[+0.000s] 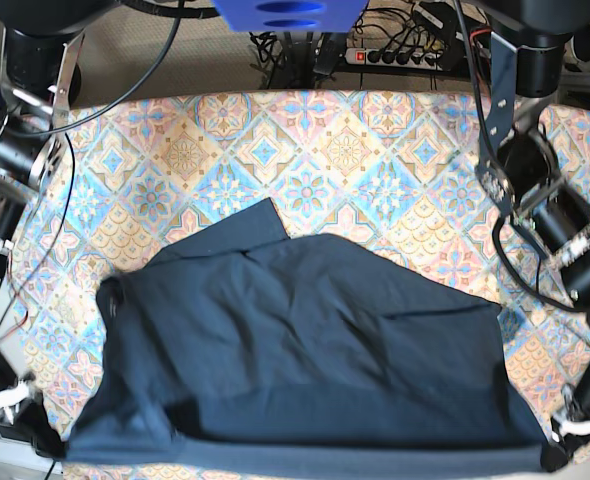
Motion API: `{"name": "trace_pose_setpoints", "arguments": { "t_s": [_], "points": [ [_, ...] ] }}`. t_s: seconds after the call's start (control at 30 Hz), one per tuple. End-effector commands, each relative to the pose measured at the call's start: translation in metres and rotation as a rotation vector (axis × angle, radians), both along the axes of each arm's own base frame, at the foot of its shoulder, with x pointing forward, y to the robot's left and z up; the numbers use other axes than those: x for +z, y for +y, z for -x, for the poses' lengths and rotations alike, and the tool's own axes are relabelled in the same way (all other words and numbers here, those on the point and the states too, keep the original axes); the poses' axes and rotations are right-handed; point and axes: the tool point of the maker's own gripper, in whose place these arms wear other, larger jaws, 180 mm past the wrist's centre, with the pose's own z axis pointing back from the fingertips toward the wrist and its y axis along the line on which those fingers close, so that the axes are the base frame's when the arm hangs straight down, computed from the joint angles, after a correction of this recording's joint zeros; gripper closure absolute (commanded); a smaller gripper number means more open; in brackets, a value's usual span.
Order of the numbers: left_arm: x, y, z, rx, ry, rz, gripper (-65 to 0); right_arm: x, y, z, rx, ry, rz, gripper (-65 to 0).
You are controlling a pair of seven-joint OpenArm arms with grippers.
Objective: Layout the t-shirt on the table in an organized manner, then fold the t-shirt properly
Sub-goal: 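Lift the shirt with both grippers and shake it out flat over the table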
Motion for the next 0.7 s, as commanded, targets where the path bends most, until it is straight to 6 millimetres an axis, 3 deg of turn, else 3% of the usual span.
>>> {"name": "trace_pose_setpoints", "arguments": {
  "t_s": [0.0, 0.17, 0.3, 0.37, 0.47, 0.67],
  "points": [
    [0.046, 0.011, 0.000, 0.033, -0.110, -0.004, 0.0, 0.061, -0.008, -0.001, -0.015, -0.145, -0.019, 0.0],
    [0.110, 0.012, -0.010, 0.022, -0.215, 0.030, 0.0, 0.144, -0.001, -0.004, 0.005, -0.293, -0.007, 0.0],
    [0.152, 0.012, -0.005, 0.017, -0.293, 0.032, 0.0, 0.189, -0.007, 0.004, -0.005, -0.374, 0.006, 0.0],
    [0.159, 0.012, -0.003, 0.012, -0.297, 0.027, 0.0, 0.197, -0.011, 0.004, -0.009, -0.383, -0.005, 0.0],
    [0.150, 0.005, 0.000, -0.031, -0.244, 0.006, 0.0, 0.199, -0.022, 0.011, -0.021, -0.388, -0.006, 0.0],
    [0.116, 0.016, 0.038, 0.010, -0.215, -0.124, 0.0, 0.162, -0.035, 0.030, 0.001, -0.329, -0.002, 0.0]
  ]
}}
